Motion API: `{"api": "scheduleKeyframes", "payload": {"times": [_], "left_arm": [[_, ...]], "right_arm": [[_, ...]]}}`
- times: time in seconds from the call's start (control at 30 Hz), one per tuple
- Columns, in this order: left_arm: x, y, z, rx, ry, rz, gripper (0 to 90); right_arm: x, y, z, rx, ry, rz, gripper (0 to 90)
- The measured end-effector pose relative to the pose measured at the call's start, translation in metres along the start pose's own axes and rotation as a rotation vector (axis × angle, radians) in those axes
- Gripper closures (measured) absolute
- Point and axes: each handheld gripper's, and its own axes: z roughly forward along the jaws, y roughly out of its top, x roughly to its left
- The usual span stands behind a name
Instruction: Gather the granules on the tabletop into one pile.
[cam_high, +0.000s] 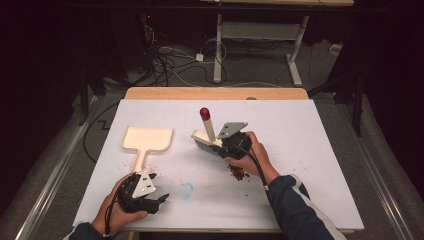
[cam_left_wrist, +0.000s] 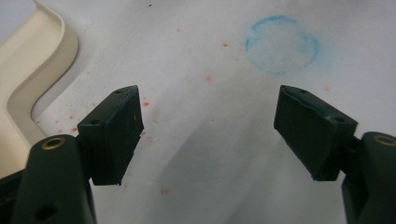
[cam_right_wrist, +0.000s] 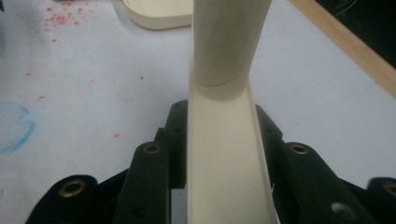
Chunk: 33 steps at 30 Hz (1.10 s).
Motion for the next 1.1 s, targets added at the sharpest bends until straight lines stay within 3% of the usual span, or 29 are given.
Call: {"api": "scheduleKeyframes", "payload": {"times": [0.13, 0.27, 0.37, 0.5, 0.67, 0.73, 0.87, 0.93, 1.03, 1.1], "left_arm": [[0.000, 0.000, 0.000, -0.002, 0.002, 0.001, 22.8], [-0.001, 0.001, 0.000, 0.001, 0.001, -0.002, 22.8], [-0.001, 0.002, 0.000, 0.005, 0.000, 0.004, 22.8], [-0.002, 0.003, 0.001, 0.006, -0.001, 0.005, 22.8], [-0.002, 0.003, 0.002, 0.008, -0.003, 0.003, 22.8], [-0.002, 0.003, 0.002, 0.006, -0.002, 0.006, 22.8], [-0.002, 0.003, 0.002, 0.006, -0.001, 0.004, 22.8], [-0.003, 0.003, 0.002, 0.008, -0.001, 0.007, 22.8], [-0.003, 0.003, 0.002, 0.011, 0.000, 0.012, 22.8], [-0.003, 0.003, 0.002, 0.010, 0.001, 0.010, 22.8]], "right_arm": [[0.000, -0.006, -0.017, 0.037, 0.004, 0.021, 67.5], [-0.001, -0.018, -0.039, 0.071, 0.007, 0.073, 67.6], [0.000, -0.027, -0.058, 0.067, 0.018, 0.106, 67.6], [0.000, -0.037, -0.084, 0.020, 0.008, 0.137, 67.5], [-0.006, -0.050, -0.108, -0.061, -0.047, 0.162, 67.4], [-0.010, -0.057, -0.112, -0.076, -0.081, 0.163, 67.4], [-0.018, -0.073, -0.103, -0.054, -0.200, 0.114, 67.4], [-0.025, -0.085, -0.095, -0.083, -0.220, 0.123, 67.4], [-0.030, -0.100, -0.081, -0.094, -0.290, 0.124, 67.5], [-0.029, -0.107, -0.075, -0.119, -0.296, 0.137, 67.5]]}}
